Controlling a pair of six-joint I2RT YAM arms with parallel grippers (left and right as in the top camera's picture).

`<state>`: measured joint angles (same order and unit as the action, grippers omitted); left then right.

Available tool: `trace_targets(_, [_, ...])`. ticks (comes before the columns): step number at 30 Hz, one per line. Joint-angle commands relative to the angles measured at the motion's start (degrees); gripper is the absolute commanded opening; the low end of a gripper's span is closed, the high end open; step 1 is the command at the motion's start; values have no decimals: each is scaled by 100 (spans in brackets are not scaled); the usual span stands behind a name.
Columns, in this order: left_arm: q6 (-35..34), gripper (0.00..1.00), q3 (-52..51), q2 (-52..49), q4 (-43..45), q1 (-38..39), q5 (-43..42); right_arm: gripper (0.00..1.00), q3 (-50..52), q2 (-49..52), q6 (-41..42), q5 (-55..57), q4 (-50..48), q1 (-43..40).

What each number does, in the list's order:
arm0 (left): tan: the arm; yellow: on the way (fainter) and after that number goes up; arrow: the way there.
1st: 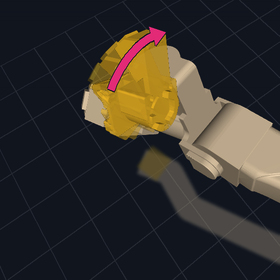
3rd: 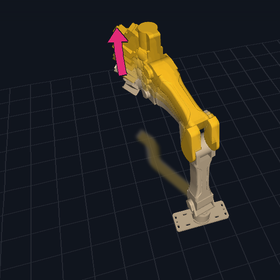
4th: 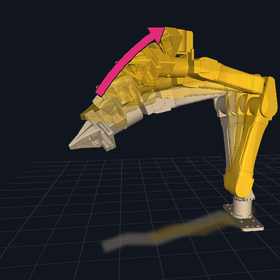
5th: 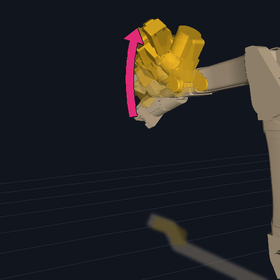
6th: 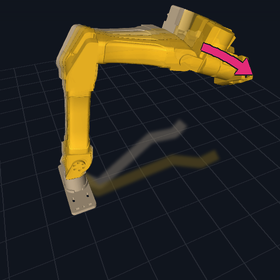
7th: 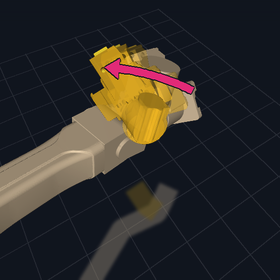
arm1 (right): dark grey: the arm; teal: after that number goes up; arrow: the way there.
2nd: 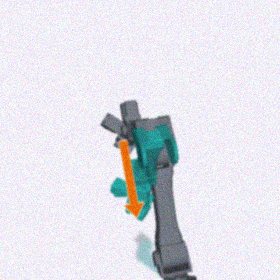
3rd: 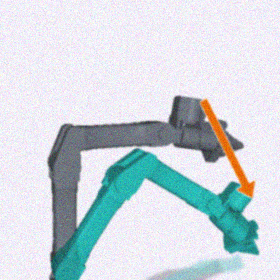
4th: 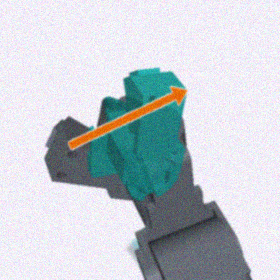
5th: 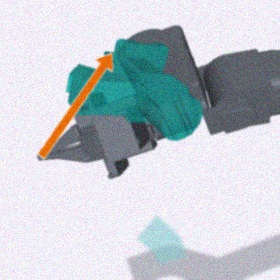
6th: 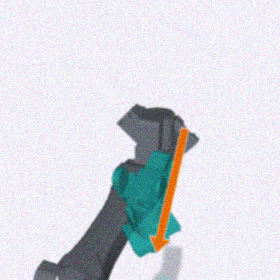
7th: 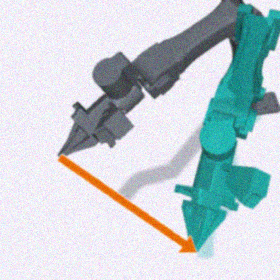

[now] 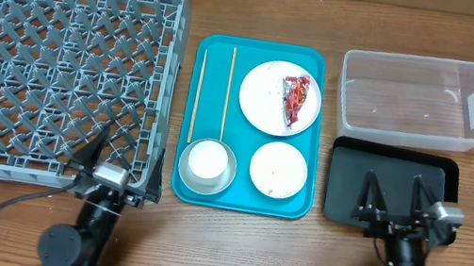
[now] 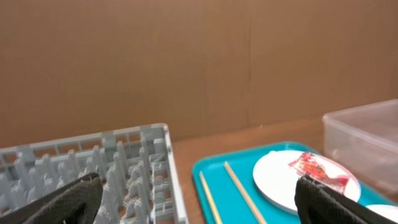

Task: Sort waste into correct bins and load items into the dishwasher
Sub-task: 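Reach the right gripper to the white paper cup and grasp it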

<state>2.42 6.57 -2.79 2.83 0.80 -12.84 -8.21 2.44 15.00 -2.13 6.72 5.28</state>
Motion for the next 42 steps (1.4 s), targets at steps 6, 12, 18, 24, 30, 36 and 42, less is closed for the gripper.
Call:
trace_targets(6, [-260,100,3978,-2957,-2566,35,-719,100,-4142,2610,-9,-372,2638,-20])
trace_targets(12, [-260,100,7217,-5759,-5672,37,-1410,100,-6999,5132,-22,-382,5160,-15])
trace_targets(18, [-719,100,8279,-7309,-7173,35,-1943,100,-7442,6408,-4,-2280,5287,-9])
trace_targets(24, [-1281,92,8286,-7667,-7497,33,-949,99,-7436,7410,503,-1928,5442,1784])
trace_targets(30, [-2096,92,8310,-7545,-7676,-37,46,88,-7436,8524,1405,-275,5331,3661])
trace_targets(36, [-1941,82,8448,-7261,-8153,-791,166,62,-7436,9864,1827,-4,4677,4105])
trace_targets(42, [-1735,84,8448,-7154,-8415,-929,166,40,-7407,10419,1829,-2,4452,4109])
